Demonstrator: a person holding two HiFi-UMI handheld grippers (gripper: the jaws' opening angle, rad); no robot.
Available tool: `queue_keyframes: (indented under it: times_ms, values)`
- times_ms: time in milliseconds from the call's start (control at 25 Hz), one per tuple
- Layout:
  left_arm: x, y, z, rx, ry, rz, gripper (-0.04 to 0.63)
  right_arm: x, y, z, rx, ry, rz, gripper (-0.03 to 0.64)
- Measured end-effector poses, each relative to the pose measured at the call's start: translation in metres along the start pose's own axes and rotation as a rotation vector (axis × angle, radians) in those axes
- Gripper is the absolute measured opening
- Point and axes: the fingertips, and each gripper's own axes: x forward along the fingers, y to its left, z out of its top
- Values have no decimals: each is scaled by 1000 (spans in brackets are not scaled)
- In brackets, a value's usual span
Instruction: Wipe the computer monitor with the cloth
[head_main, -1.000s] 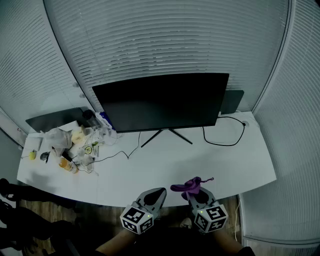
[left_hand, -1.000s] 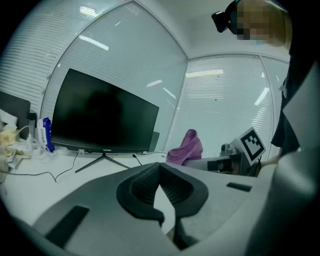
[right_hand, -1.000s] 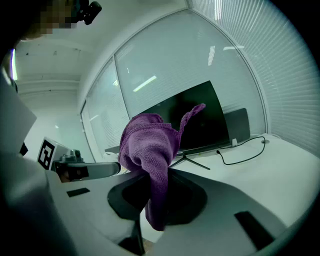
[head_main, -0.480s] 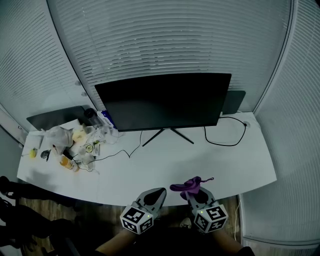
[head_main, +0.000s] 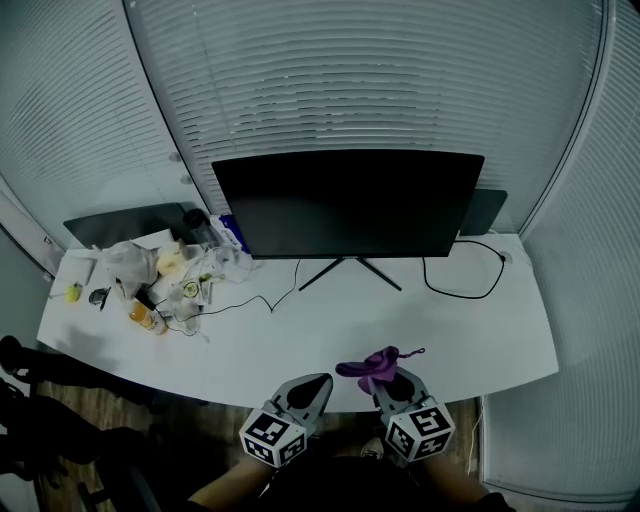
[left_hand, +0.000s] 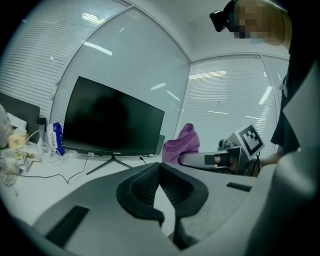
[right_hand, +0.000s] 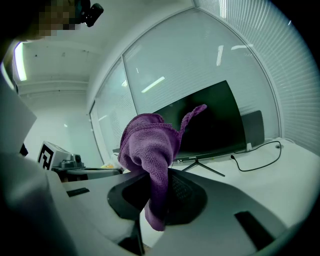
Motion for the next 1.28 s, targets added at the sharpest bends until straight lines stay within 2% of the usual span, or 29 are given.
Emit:
queue_keyframes:
  times_ms: [280, 680, 880, 1280]
  values:
    - [-21, 29, 17, 10, -32, 52, 3, 36, 25, 28, -38, -17, 45, 67]
    - [-55, 78, 42, 28, -99, 121, 3, 99, 79, 81, -97, -95, 120, 67]
    - [-70, 107, 55, 39, -124, 143, 3, 138, 108, 102, -131, -117, 152, 67]
    - [-99, 185, 83, 53, -185, 199, 3, 228, 160, 135, -133, -137, 179, 67]
